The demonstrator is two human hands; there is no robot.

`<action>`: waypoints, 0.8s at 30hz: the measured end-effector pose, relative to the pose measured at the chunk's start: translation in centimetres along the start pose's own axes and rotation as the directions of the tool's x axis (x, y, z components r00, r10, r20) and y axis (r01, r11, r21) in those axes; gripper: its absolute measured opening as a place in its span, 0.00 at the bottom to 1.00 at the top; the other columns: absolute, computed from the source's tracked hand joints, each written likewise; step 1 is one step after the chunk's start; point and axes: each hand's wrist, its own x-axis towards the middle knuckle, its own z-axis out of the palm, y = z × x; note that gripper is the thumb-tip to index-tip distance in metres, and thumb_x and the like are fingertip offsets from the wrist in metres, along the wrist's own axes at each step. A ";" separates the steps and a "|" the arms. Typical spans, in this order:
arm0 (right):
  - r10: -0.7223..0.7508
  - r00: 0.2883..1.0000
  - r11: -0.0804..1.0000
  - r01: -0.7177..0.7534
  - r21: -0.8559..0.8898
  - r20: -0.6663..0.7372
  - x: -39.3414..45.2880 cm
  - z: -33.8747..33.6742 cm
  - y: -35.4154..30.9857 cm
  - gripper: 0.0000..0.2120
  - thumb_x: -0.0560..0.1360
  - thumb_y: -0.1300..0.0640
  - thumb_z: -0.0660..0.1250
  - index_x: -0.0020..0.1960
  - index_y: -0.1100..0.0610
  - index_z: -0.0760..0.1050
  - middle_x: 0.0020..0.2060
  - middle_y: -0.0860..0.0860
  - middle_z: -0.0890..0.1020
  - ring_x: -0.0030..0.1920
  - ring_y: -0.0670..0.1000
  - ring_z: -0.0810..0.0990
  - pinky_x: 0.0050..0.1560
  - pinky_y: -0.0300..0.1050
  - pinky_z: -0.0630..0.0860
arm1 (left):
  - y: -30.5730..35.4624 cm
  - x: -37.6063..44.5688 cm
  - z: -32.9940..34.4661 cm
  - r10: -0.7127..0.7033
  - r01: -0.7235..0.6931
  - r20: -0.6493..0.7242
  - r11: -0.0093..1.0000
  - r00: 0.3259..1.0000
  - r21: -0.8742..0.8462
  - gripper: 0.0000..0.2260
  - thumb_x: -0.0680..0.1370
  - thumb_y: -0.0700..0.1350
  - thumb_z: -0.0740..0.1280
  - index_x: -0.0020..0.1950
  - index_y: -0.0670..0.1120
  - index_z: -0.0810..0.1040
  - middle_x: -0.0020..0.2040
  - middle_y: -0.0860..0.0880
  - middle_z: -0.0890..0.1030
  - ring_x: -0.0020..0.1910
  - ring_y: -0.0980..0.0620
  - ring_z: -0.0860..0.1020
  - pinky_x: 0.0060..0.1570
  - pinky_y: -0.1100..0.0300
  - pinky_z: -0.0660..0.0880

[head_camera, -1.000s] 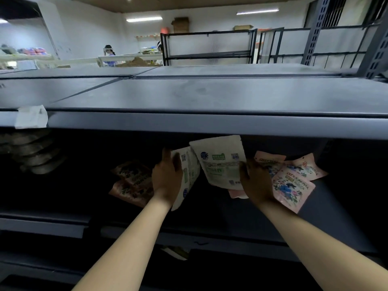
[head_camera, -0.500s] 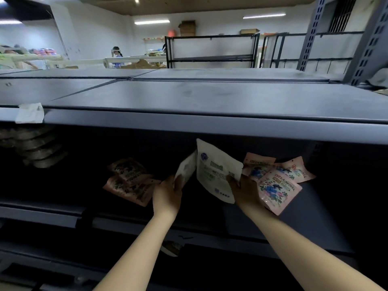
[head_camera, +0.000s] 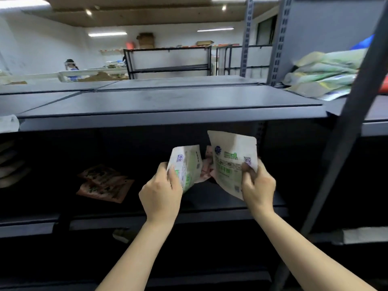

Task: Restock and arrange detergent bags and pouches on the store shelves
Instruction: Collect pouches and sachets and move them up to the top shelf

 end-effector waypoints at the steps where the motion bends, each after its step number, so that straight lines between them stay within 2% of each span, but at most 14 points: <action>1: -0.023 0.999 1.000 0.024 0.020 -0.041 -0.2 -1.6 -0.5 0.06 0.77 0.56 0.62 0.48 0.55 0.77 0.30 0.39 0.75 0.36 0.39 0.78 0.35 0.30 0.68 | 1.0 -0.4 -0.5 0.011 -0.011 -0.009 1.000 1.000 -0.012 0.07 0.77 0.41 0.64 0.45 0.37 0.79 0.30 0.44 0.80 0.26 0.41 0.77 0.30 0.60 0.65; 3: -0.064 0.991 0.996 0.071 0.058 -0.116 -0.5 -4.6 -1.2 0.04 0.75 0.57 0.62 0.44 0.53 0.76 0.29 0.36 0.75 0.34 0.30 0.76 0.31 0.22 0.65 | 3.1 -1.0 -1.5 0.014 -0.013 0.006 0.999 1.000 -0.050 0.12 0.75 0.45 0.61 0.43 0.38 0.79 0.28 0.45 0.79 0.26 0.41 0.76 0.30 0.61 0.64; 6: -0.089 0.975 0.992 0.105 0.068 -0.205 -0.4 -8.9 -1.8 0.05 0.75 0.57 0.64 0.44 0.57 0.77 0.30 0.35 0.75 0.34 0.33 0.75 0.33 0.21 0.66 | 6.2 -1.8 -2.4 0.044 -0.041 0.014 0.989 0.999 -0.145 0.14 0.74 0.47 0.59 0.39 0.39 0.78 0.28 0.46 0.78 0.25 0.44 0.75 0.29 0.61 0.64; 10: -0.123 0.940 0.984 0.158 0.086 -0.318 0.8 -14.1 -2.7 0.06 0.74 0.59 0.66 0.48 0.60 0.79 0.37 0.34 0.76 0.38 0.26 0.75 0.38 0.20 0.67 | 11.2 -2.1 -3.5 0.095 -0.095 -0.013 0.964 0.995 -0.249 0.11 0.73 0.46 0.60 0.35 0.43 0.76 0.25 0.52 0.73 0.24 0.49 0.68 0.26 0.64 0.60; 15: -0.160 0.872 0.969 0.227 0.092 -0.463 3.7 -20.4 -4.2 0.08 0.74 0.54 0.66 0.49 0.58 0.78 0.38 0.37 0.77 0.38 0.29 0.77 0.37 0.23 0.70 | 17.4 -1.6 -4.4 0.141 -0.139 -0.026 0.900 0.990 -0.414 0.10 0.74 0.48 0.59 0.33 0.49 0.67 0.24 0.54 0.67 0.25 0.46 0.68 0.30 0.59 0.61; 18: -0.125 0.838 0.968 0.220 0.120 -0.532 6.1 -23.8 -4.3 0.09 0.73 0.59 0.66 0.50 0.62 0.79 0.38 0.38 0.77 0.37 0.29 0.77 0.37 0.23 0.70 | 21.0 -1.4 -4.3 0.163 -0.166 -0.050 0.858 0.985 -0.486 0.13 0.75 0.47 0.60 0.30 0.51 0.64 0.23 0.55 0.65 0.25 0.46 0.66 0.30 0.58 0.60; 24: -0.094 0.782 0.970 0.211 0.120 -0.616 11.7 -29.6 -2.4 0.09 0.74 0.59 0.66 0.50 0.61 0.80 0.38 0.41 0.79 0.37 0.30 0.77 0.37 0.22 0.68 | 29.5 -1.8 -1.0 0.210 -0.225 -0.090 0.810 0.974 -0.541 0.17 0.79 0.44 0.62 0.31 0.49 0.61 0.23 0.56 0.62 0.25 0.48 0.62 0.31 0.57 0.57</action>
